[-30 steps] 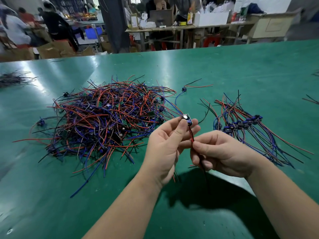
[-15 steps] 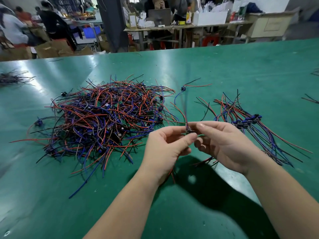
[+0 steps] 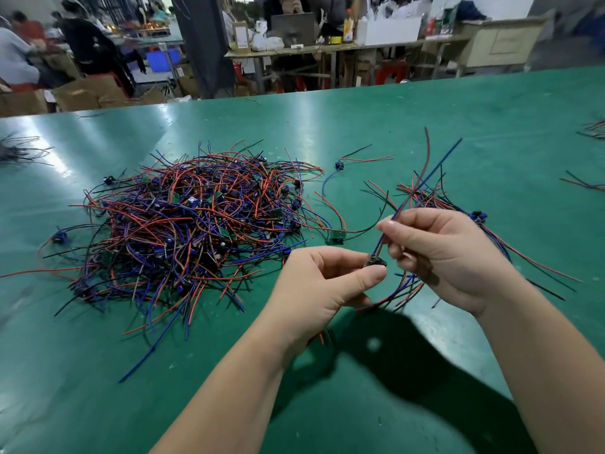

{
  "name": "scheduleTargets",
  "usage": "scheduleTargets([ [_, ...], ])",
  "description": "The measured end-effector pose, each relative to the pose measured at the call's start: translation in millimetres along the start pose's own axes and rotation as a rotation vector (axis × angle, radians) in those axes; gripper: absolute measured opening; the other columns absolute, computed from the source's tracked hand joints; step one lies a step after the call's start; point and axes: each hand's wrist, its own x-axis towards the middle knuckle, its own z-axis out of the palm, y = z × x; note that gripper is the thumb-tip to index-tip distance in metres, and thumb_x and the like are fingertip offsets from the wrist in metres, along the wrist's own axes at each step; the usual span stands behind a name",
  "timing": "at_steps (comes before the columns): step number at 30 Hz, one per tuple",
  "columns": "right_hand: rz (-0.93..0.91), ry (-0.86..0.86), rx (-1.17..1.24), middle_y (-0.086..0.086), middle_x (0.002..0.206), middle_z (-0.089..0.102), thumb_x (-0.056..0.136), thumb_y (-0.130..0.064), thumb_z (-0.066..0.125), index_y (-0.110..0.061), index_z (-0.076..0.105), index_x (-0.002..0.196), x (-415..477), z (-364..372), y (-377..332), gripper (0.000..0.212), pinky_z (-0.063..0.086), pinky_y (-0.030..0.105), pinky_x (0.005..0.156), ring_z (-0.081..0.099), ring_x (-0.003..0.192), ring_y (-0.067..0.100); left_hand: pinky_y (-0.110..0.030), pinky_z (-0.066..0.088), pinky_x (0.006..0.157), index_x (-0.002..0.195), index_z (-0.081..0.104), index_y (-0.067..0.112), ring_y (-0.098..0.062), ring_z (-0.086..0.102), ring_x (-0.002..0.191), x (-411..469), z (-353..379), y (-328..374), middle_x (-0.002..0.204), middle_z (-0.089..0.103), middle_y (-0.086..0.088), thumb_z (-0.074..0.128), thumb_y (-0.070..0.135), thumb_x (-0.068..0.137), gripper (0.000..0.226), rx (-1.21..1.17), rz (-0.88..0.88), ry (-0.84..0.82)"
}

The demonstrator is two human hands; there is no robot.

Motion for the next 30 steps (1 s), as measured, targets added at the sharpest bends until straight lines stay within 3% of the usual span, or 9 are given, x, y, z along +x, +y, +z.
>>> scheduleTargets([
  [3,-0.032,0.128,0.085,0.0,0.054,0.06,0.068,-0.014,0.066,0.0,0.064,0.08,4.0,-8.2,-7.6,0.018,0.04,0.01,0.04,0.053,0.045,0.004,-0.018,0.052,0.053,0.075,0.073,0.008,-0.007,0.061,0.056,-1.2,0.5,-1.9,0.068,0.07,-0.003,0.076,0.003,0.071,0.007,0.012,-0.031,-0.046],
  [6,-0.065,0.293,0.208,-0.001,0.056,0.062,0.081,-0.008,0.061,-0.001,0.063,0.082,8.8,-24.2,-16.6,0.007,0.039,0.009,0.04,0.053,0.046,0.003,-0.021,0.054,0.055,0.087,0.07,0.002,-0.008,0.06,0.054,-3.1,3.0,-4.7,0.066,0.068,-0.001,0.073,-0.001,0.077,0.011,0.042,-0.119,-0.121],
  [10,-0.055,0.375,0.22,-0.003,0.053,0.062,0.087,-0.006,0.06,-0.005,0.063,0.083,11.7,-31.2,-14.3,0.005,0.037,0.007,0.038,0.053,0.043,0.001,-0.02,0.055,0.066,0.102,0.067,0.019,-0.005,0.059,0.054,-7.0,5.6,-5.0,0.06,0.06,0.011,0.065,0.003,0.087,0.023,0.114,-0.148,-0.28],
  [13,-0.061,0.406,0.206,-0.002,0.053,0.063,0.085,-0.005,0.064,-0.006,0.064,0.081,13.6,-28.2,-10.7,0.004,0.04,0.009,0.038,0.054,0.043,0.001,-0.018,0.052,0.065,0.111,0.066,0.018,-0.004,0.058,0.057,-8.6,4.4,-3.3,0.067,0.058,0.011,0.059,0.004,0.092,0.025,0.162,-0.152,-0.355],
  [17,-0.011,0.463,0.182,-0.001,0.048,0.059,0.084,-0.01,0.064,-0.012,0.062,0.074,15.5,-26.6,-8.4,0.011,0.033,0.01,0.031,0.047,0.035,0.002,-0.019,0.046,0.067,0.098,0.072,0.023,-0.006,0.057,0.062,-9.6,4.6,3.2,0.074,0.061,0.003,0.066,0.012,0.086,0.018,0.164,-0.184,-0.354],
  [21,0.093,0.453,0.243,-0.002,0.045,0.053,0.09,-0.023,0.055,-0.015,0.054,0.068,17.8,-25.4,-7.9,0.024,0.027,0.011,0.03,0.041,0.032,0.004,-0.019,0.03,0.052,0.082,0.076,0.031,-0.005,0.045,0.054,-9.4,1.1,6.7,0.074,0.071,0.002,0.066,0.021,0.072,0.017,0.147,-0.224,-0.315],
  [26,0.181,0.371,0.365,0.0,0.052,0.056,0.097,-0.031,0.043,-0.013,0.057,0.075,19.2,-32.2,-7.1,0.031,0.037,0.012,0.035,0.049,0.039,0.007,-0.012,0.044,0.056,0.073,0.075,0.027,-0.008,0.058,0.063,-6.9,-7.2,13.3,0.08,0.074,-0.003,0.07,0.006,0.069,0.022,-0.201,-0.153,-0.291],
  [28,0.2,0.313,0.245,0.002,0.056,0.06,0.094,-0.023,0.051,-0.012,0.061,0.079,18.1,-29.0,-3.6,0.021,0.041,0.012,0.037,0.054,0.04,0.007,-0.013,0.052,0.059,0.066,0.072,0.023,-0.007,0.065,0.06,-5.4,-8.2,16.2,0.081,0.074,-0.006,0.074,-0.01,0.063,0.033,-0.461,-0.093,-0.236],
  [30,0.204,0.164,0.112,0.006,0.064,0.063,0.083,-0.012,0.063,-0.01,0.066,0.083,14.5,-21.9,1.1,0.004,0.046,0.014,0.041,0.058,0.045,0.008,-0.015,0.054,0.057,0.063,0.069,0.018,-0.01,0.067,0.059,-3.0,-8.4,17.9,0.077,0.073,-0.007,0.079,-0.001,0.053,0.024,-0.647,-0.029,-0.119],
])
